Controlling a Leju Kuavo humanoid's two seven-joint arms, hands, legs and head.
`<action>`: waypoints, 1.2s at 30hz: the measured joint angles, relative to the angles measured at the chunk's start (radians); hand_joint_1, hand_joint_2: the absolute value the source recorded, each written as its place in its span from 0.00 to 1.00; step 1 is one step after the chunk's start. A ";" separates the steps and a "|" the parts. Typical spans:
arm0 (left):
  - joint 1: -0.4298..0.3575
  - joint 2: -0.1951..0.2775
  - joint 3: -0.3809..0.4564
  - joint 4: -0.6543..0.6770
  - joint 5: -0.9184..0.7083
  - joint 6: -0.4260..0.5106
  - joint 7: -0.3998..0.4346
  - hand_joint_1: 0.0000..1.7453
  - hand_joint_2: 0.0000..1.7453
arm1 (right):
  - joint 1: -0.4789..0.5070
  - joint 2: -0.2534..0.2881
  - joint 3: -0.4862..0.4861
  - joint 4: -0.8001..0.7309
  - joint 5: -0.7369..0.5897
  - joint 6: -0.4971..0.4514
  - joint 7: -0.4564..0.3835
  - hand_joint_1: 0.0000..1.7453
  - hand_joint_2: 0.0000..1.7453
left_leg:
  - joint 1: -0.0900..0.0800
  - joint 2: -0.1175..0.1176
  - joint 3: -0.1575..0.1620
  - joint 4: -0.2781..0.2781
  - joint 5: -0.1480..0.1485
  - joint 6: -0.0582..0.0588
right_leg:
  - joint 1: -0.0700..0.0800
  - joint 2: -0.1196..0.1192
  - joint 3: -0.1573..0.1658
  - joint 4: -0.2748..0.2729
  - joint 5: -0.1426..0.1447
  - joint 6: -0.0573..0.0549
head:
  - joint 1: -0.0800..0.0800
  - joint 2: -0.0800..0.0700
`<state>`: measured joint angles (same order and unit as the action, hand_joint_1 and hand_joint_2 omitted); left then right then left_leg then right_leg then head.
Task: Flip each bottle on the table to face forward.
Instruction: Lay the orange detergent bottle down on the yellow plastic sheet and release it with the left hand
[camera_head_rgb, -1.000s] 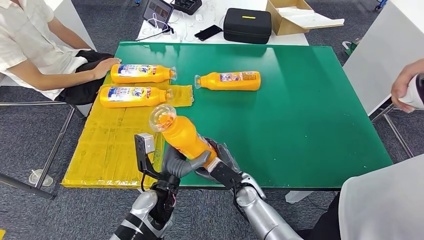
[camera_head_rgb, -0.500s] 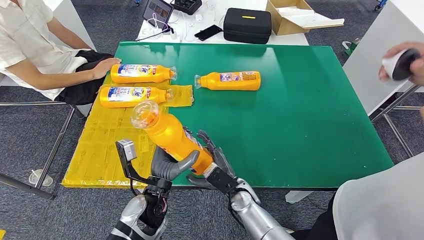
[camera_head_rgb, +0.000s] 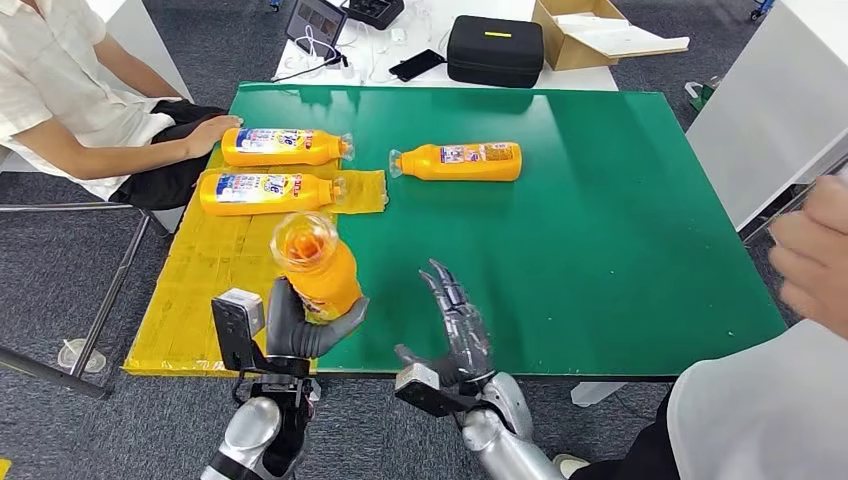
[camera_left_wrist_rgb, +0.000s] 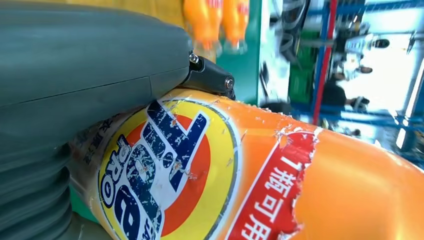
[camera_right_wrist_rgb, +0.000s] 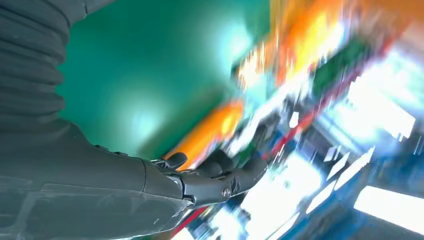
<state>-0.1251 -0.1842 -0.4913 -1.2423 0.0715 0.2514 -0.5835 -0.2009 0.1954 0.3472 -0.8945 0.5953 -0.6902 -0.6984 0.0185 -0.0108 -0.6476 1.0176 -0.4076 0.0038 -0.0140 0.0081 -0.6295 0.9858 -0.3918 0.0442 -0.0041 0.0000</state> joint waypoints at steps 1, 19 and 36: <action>0.009 0.009 0.007 -0.007 -0.041 0.017 0.005 1.00 1.00 | 0.028 0.005 -0.049 -0.063 -0.007 -0.002 0.000 0.00 1.00 | 0.000 0.000 0.000 0.000 0.000 0.000 | 0.000 0.000 0.000 0.000 0.000 0.000 | 0.000 0.000; -0.117 0.099 0.056 0.227 -0.859 0.174 0.263 1.00 1.00 | 0.197 -0.012 -0.193 -0.566 -0.263 -0.009 -0.001 0.00 1.00 | 0.001 0.001 0.000 0.000 0.002 -0.002 | 0.001 0.000 -0.001 0.000 0.002 -0.003 | 0.000 0.000; -0.262 0.106 0.047 0.470 -0.909 -0.003 0.282 1.00 1.00 | 0.159 -0.041 -0.123 -0.479 -0.269 -0.009 -0.001 0.00 1.00 | 0.001 0.000 0.000 0.000 0.002 -0.002 | 0.000 0.000 -0.001 0.000 0.002 -0.003 | 0.000 0.000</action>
<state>-0.3876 -0.0783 -0.4440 -0.7720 -0.8372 0.2486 -0.3012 -0.0422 0.1545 0.2240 -1.3738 0.3260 -0.6989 -0.6992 0.0193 -0.0103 -0.6479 1.0175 -0.4053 0.0022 -0.0135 0.0080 -0.6302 0.9860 -0.3897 0.0416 -0.0042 0.0001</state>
